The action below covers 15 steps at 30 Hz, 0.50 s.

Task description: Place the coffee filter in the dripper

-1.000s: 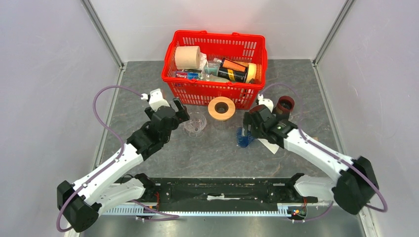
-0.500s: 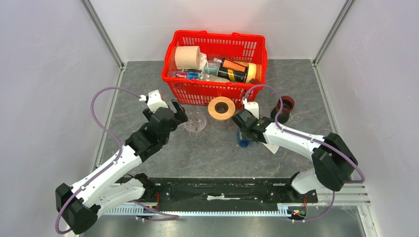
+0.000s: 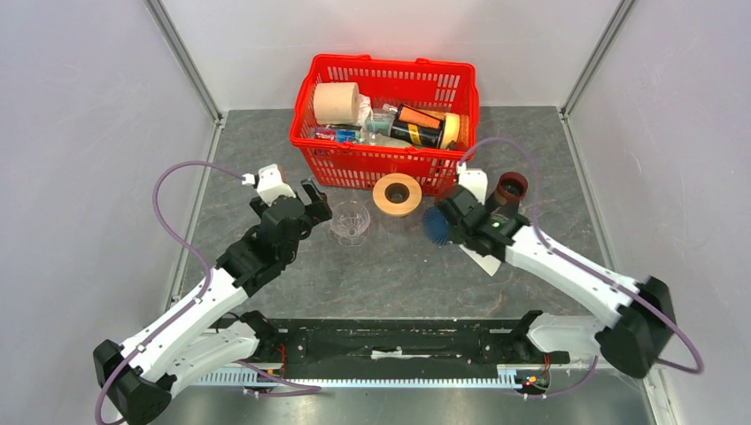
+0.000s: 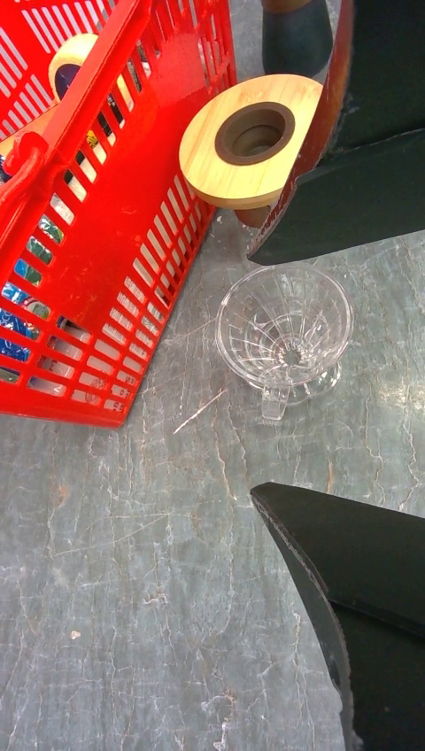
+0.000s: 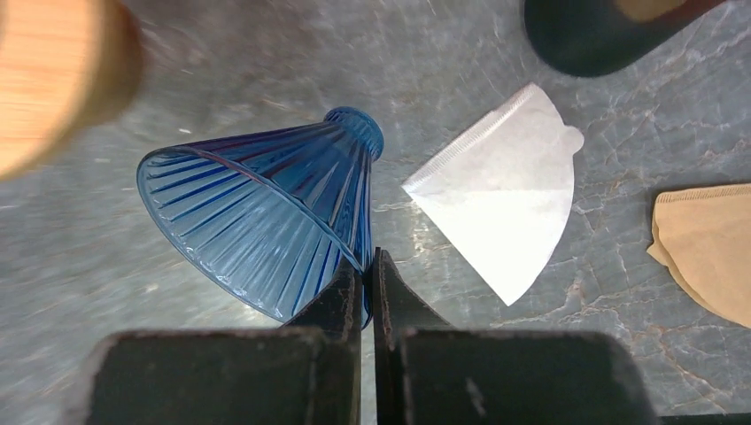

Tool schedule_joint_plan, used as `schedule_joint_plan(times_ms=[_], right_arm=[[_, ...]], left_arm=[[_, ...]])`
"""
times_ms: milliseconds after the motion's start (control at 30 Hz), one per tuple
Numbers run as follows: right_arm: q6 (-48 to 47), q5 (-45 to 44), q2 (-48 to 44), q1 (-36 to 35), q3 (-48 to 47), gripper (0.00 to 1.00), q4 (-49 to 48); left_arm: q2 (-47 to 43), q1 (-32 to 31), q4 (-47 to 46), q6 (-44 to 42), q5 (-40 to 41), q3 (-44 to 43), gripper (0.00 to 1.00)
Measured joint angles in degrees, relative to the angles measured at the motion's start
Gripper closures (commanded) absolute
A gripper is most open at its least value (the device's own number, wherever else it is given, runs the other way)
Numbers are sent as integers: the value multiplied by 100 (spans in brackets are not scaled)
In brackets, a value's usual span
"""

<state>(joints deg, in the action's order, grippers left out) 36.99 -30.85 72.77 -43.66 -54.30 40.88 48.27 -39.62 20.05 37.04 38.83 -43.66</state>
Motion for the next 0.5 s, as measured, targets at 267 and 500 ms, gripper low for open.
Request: schedule_joint_plan(times_ms=[267,500], right_arm=[[-87,734,-1049,44,-1217,100,588],[-52,1932,-597,404,-2155,100,778]], left_arm=[[-22,0,-127,-221,-426,0,0],[-22,0,-446,-365,-953,2,0]])
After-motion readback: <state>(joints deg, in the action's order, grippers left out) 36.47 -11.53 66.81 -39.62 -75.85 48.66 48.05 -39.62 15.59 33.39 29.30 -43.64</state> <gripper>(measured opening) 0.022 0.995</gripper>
